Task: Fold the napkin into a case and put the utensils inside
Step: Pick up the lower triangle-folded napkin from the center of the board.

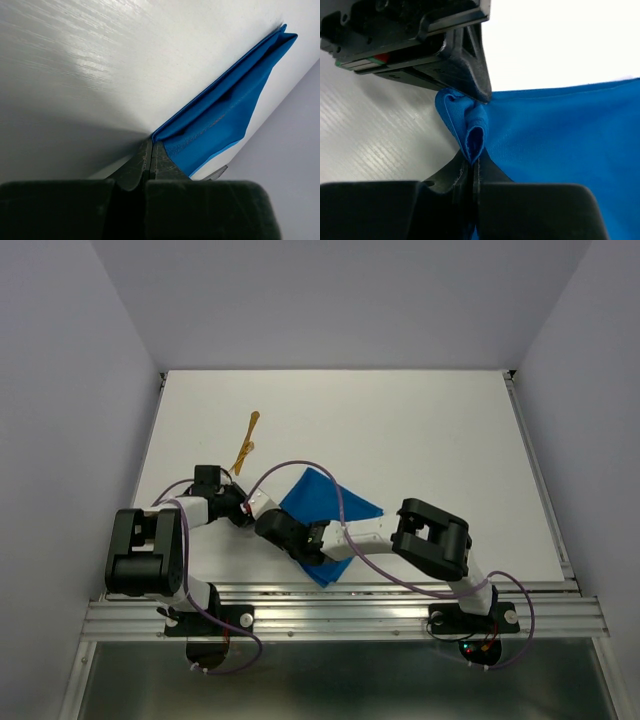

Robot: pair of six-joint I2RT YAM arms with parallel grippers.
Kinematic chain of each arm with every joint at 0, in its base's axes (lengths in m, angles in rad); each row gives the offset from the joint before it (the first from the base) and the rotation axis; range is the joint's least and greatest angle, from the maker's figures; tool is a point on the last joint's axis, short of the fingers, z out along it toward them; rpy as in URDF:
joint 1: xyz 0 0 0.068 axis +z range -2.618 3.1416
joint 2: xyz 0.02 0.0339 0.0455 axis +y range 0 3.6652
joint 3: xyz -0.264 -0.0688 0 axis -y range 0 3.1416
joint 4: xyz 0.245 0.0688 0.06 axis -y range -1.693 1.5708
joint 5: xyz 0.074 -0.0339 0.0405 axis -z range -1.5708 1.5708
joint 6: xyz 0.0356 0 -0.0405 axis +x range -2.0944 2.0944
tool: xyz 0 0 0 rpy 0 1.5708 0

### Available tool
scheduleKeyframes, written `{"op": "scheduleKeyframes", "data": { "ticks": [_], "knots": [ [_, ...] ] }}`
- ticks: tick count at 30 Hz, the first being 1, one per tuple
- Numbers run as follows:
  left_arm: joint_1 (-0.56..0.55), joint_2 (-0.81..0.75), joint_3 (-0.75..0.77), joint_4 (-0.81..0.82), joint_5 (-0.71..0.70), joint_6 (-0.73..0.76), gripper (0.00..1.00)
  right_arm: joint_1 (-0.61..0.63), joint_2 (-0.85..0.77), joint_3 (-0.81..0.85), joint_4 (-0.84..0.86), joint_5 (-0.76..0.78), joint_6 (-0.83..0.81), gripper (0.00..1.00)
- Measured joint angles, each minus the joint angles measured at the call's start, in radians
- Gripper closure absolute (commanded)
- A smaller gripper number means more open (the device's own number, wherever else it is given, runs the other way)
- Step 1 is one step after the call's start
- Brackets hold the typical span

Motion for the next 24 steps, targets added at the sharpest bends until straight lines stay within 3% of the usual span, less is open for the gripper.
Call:
{"op": "scheduleKeyframes", "data": {
  "ticks": [4, 7, 10, 15, 24],
  "knots": [
    [0.0, -0.015, 0.0, -0.011, -0.01, 0.002, 0.79, -0.019, -0.001, 0.0, 0.002, -0.064, 0.001, 0.99],
    [0.0, -0.029, 0.001, -0.016, -0.018, 0.007, 0.65, -0.062, -0.011, 0.0, -0.001, -0.191, 0.021, 0.99],
    [0.001, -0.043, 0.011, -0.03, -0.02, 0.013, 0.57, -0.118, -0.024, 0.004, -0.01, -0.314, 0.056, 0.99],
    [0.003, -0.068, 0.043, -0.058, -0.031, 0.031, 0.47, -0.208, -0.03, 0.028, -0.029, -0.513, 0.125, 0.99],
    [0.003, -0.129, 0.067, -0.109, -0.062, 0.053, 0.46, -0.304, -0.029, 0.041, -0.038, -0.814, 0.237, 0.99]
  ]
}}
